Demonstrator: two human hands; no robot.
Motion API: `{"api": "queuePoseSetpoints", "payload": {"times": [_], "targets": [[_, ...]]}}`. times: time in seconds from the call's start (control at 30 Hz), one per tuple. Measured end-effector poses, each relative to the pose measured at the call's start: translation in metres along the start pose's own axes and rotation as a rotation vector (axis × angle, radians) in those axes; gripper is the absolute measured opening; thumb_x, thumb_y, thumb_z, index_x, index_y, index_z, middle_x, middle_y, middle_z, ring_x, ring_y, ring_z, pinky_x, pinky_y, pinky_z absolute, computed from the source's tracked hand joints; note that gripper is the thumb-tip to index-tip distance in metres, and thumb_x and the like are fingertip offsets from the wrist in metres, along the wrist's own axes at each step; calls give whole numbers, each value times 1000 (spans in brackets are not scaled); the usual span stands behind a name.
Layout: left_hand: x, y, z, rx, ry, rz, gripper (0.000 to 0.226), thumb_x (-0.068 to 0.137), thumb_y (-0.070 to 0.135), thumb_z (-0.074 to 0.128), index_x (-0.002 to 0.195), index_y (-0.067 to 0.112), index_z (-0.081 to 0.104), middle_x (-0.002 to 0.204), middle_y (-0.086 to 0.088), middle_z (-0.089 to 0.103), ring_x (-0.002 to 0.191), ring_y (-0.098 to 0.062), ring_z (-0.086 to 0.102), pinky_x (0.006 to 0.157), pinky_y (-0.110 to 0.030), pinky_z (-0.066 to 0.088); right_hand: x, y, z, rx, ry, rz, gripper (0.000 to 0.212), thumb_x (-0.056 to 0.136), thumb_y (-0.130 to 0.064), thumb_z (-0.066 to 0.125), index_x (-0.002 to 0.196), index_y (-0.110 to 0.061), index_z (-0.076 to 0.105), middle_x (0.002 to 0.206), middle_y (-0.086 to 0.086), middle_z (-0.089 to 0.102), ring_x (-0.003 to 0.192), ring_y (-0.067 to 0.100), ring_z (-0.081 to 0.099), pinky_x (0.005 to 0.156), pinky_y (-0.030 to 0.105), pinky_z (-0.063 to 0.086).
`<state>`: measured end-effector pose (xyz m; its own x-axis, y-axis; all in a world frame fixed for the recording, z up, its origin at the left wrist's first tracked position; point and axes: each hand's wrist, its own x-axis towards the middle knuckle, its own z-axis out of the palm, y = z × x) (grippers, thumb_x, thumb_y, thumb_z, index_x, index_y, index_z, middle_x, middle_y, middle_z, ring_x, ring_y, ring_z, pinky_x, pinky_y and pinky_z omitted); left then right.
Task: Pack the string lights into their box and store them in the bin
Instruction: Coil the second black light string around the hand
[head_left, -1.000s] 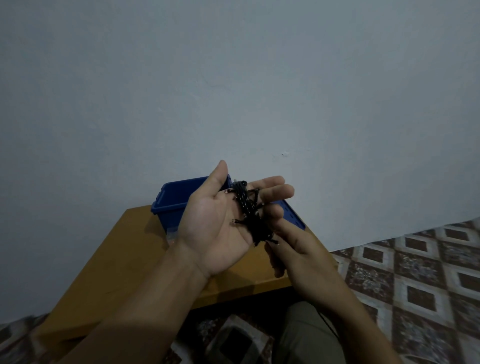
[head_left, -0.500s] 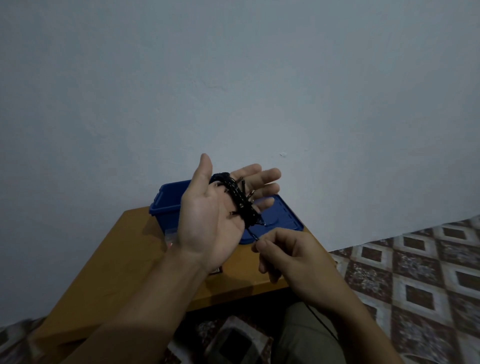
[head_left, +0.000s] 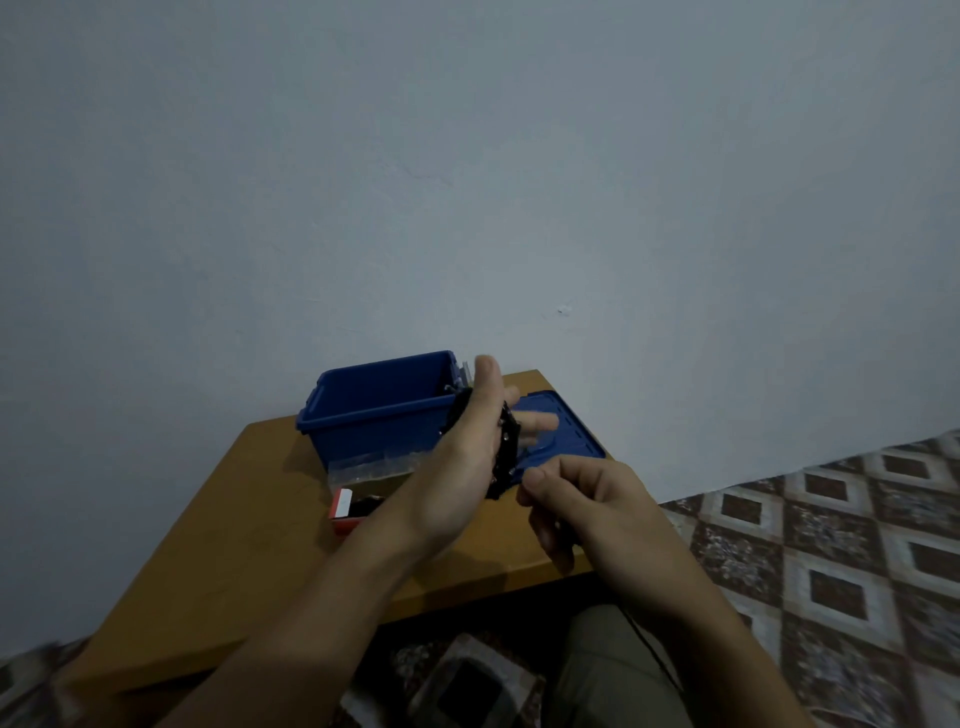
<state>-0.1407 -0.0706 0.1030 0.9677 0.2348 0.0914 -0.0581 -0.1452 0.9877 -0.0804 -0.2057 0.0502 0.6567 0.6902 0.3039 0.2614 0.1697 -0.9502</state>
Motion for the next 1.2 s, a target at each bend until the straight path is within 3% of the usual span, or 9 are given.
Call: {"api": "queuePoseSetpoints", "payload": {"times": [0.13, 0.23, 0.37, 0.47, 0.57, 0.7, 0.9, 1.03, 1.2], "targets": [[6, -9, -1, 47, 12, -92, 132, 44, 104, 36, 143, 16, 41, 105, 3, 77, 101, -10, 71, 97, -37, 46, 0, -3, -2, 82, -43, 22, 31, 103, -21, 53, 81, -17, 73, 57, 6, 57, 48, 13, 44, 51, 25, 39], [8, -10, -2, 55, 8, -168, 128, 39, 101, 37, 132, 13, 48, 85, -7, 72, 91, -22, 70, 100, -50, 50, 0, -2, -7, 61, -71, 43, 27, 101, -18, 56, 85, 1, 65, 60, 5, 59, 50, 15, 46, 53, 26, 41], [1, -3, -4, 203, -64, -285, 98, 68, 93, 22, 116, 13, 54, 96, -13, 64, 86, -27, 61, 85, -43, 52, -2, -4, -8, -187, -29, -49, 22, 101, -19, 56, 83, -8, 64, 65, -5, 67, 56, 6, 55, 56, 18, 44], [-1, -1, -6, 248, -159, -284, 113, 82, 85, 9, 117, -11, 57, 84, -16, 60, 71, -24, 56, 73, -38, 46, -3, -7, -6, -340, 0, -125, 19, 100, -19, 58, 83, -15, 64, 69, -8, 71, 62, 2, 62, 60, 19, 47], [-2, 2, -8, 291, -189, -290, 117, 82, 86, 6, 108, -14, 59, 73, -14, 59, 57, -20, 52, 70, -38, 44, -4, -9, -7, -413, 37, -198, 20, 98, -23, 62, 80, -15, 60, 66, -14, 71, 63, 1, 65, 61, 20, 49], [-2, 6, -10, 285, -162, -332, 102, 81, 89, 10, 94, 2, 62, 61, -5, 50, 46, -15, 38, 53, -30, 38, -5, -11, -11, -284, -3, -175, 23, 95, -16, 65, 78, -2, 57, 59, -23, 65, 63, -17, 58, 61, 5, 43], [-6, 10, -9, 293, -160, -353, 88, 80, 90, 11, 77, 13, 54, 54, 1, 37, 45, -13, 23, 48, -28, 26, -8, -12, -20, -157, -78, -187, 34, 85, -40, 67, 63, -21, 51, 57, 0, 46, 56, 17, 41, 55, 27, 35], [-6, 8, -10, 384, -183, -322, 107, 81, 88, 9, 81, 2, 72, 51, 1, 30, 44, -14, 21, 47, -30, 25, -7, -14, -24, 42, -28, -208, 33, 81, -37, 69, 60, -21, 50, 53, -1, 51, 52, 21, 48, 56, 32, 43], [-6, 10, -12, 405, -230, -319, 112, 84, 85, 5, 79, -4, 73, 44, -5, 38, 38, -17, 29, 47, -30, 32, -5, -13, -25, 136, 50, -209, 31, 93, -26, 63, 82, -1, 48, 51, 5, 35, 41, 15, 24, 41, 25, 21]]}}
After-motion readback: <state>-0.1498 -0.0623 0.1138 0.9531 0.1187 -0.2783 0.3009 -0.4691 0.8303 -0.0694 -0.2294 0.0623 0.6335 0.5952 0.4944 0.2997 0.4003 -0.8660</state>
